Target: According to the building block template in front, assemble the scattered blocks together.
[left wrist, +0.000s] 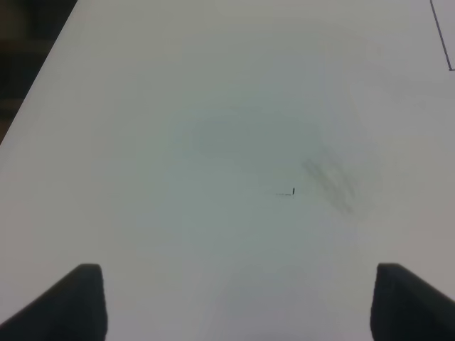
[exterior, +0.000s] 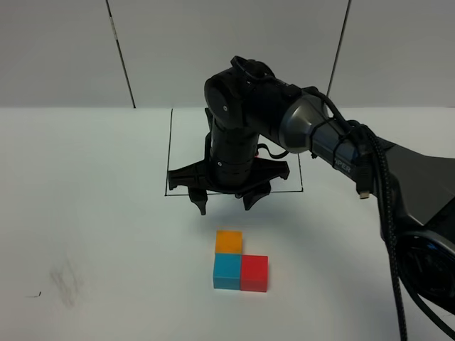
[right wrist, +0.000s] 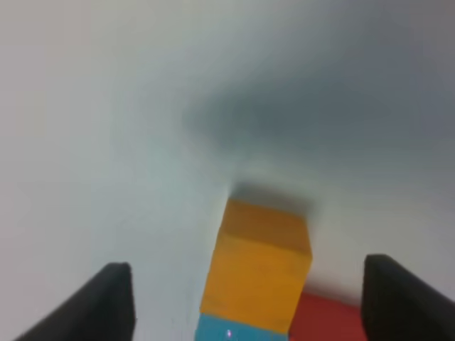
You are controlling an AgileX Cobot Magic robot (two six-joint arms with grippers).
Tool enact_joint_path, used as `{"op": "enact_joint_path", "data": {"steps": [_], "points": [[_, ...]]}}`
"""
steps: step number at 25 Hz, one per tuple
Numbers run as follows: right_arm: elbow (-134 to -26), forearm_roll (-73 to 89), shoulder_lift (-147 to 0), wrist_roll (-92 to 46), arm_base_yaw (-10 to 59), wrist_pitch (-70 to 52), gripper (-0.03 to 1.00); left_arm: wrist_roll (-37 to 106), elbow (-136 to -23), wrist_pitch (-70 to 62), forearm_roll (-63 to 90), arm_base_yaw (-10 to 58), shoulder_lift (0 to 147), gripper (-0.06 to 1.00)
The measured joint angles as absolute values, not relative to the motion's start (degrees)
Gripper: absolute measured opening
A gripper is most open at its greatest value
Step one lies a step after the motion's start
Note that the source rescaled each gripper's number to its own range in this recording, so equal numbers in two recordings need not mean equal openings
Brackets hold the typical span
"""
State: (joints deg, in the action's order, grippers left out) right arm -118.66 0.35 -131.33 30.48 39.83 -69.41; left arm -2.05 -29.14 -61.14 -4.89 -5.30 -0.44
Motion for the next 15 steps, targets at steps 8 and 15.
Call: {"op": "enact_joint_path", "data": {"steps": [8, 15], "points": [[-118.7, -8.3, -121.0, 21.4, 39.8, -69.6, 0.97, -2.1, -29.1, -61.1, -4.9, -5.3, -0.4, 0.72], [-118.4, -15.0, -108.9, 13.9, 37.3, -69.7, 1.00, -2.1, -29.1, -61.1, -4.9, -5.3, -0.4, 0.72]]}}
